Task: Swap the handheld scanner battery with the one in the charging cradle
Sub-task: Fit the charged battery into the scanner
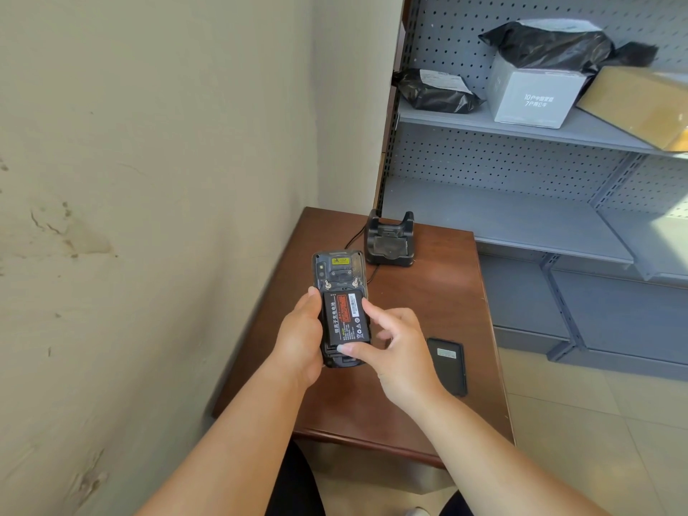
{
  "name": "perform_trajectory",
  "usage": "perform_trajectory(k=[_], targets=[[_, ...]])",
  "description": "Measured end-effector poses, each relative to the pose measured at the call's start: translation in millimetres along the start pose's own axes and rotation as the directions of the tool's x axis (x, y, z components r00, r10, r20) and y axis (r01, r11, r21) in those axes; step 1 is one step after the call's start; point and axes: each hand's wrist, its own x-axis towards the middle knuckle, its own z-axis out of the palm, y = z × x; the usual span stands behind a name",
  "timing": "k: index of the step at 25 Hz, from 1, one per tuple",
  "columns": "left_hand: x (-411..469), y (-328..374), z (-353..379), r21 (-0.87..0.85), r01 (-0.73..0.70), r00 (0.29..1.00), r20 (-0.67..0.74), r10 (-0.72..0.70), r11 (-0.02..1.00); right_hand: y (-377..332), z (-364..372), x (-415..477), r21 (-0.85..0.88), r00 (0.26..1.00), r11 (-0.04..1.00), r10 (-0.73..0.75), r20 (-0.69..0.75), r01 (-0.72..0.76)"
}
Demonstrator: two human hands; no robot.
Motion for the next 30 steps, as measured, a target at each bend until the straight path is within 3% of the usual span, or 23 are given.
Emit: perform_trajectory(k=[7,10,14,23,30], targets=[[-2,-2,-1,0.007,0.045,0.994,0.095,-0.046,0.999,12,1,1,0.269,0.996,0.961,0.053,0.066,-0.069],[-4,-3,-5,0.028,0.009,0.984,0.179,-0.014,1.000,11,-1,2,0.306,0.996,0.949,0.057,0.066,-0.075],[-4,-5,-6,0.064,-0.028,0.975,0.221,0.013,0.998,15,-1,2,0.316,0.995,0.944,0.083,0.062,-0.099],[0,-11,-7,0.087,-0.024,0.987,0.159,0.010,0.996,23,-2,6,0.311,0.993,0.943,0.107,0.042,-0.115],[-2,-22,-7,0.090,0.002,0.995,0.103,-0.011,0.996,39,2,8,0.186,0.978,0.961,0.208,0.007,-0.206]])
